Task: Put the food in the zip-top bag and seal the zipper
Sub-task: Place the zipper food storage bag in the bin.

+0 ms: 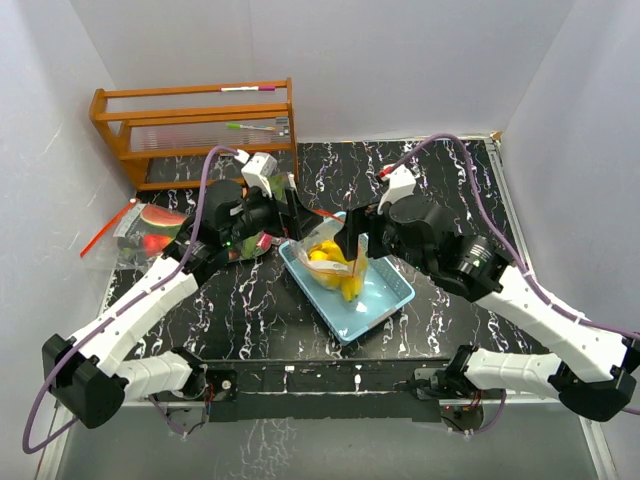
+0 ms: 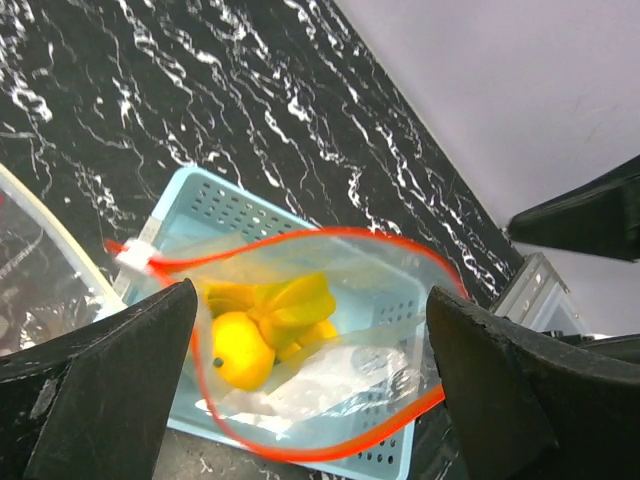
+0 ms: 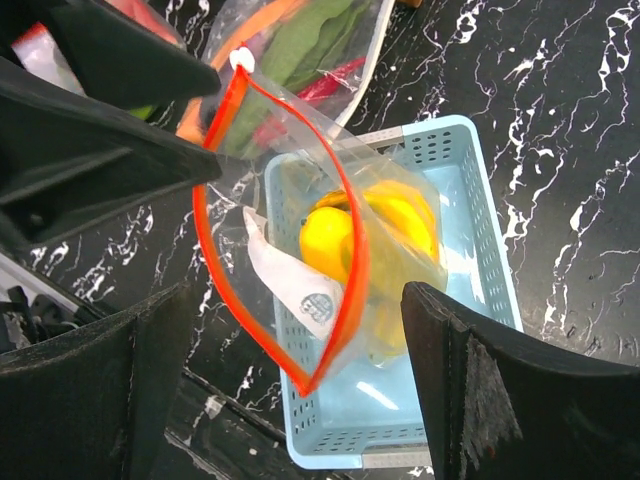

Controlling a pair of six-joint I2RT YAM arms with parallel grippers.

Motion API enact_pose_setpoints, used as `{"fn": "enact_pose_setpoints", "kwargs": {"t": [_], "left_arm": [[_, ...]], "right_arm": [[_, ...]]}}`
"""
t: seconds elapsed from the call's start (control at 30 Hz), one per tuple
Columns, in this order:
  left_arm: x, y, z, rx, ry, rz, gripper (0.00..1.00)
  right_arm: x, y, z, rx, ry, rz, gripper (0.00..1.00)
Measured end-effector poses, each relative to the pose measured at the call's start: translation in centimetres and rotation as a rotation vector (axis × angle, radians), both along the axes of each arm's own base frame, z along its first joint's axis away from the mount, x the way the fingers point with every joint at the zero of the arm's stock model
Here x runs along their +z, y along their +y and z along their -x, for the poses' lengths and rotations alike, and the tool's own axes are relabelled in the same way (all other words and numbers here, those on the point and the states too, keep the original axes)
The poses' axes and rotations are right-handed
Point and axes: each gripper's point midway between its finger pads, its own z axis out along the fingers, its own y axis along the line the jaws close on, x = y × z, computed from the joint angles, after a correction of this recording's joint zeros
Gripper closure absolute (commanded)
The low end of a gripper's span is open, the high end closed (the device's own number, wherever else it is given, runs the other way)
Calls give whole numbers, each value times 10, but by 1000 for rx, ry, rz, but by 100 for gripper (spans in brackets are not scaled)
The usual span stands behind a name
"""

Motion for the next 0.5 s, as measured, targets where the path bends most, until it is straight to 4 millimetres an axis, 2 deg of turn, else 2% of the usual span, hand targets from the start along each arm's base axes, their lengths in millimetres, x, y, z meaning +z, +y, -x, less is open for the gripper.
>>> {"fn": "enact_pose_setpoints", "kwargs": {"t": [0.1, 0.23, 0.37, 0.43, 0.5], "left_arm": [[22, 5, -1, 21, -33, 1, 3], [45, 22, -2, 97, -80, -15, 3], [46, 57, -4, 243, -108, -98, 3], [43, 78, -5, 325, -117, -150, 3], [42, 101, -4, 417, -130, -202, 3]], "right_arm": [[-5, 7, -4, 23, 1, 35, 11], [-5, 14, -9, 48, -9, 64, 2], [-6, 25, -17, 76, -24, 95, 1], [0, 38, -25, 100, -35, 101, 1], [-6, 51, -32, 117, -23, 117, 1]]}}
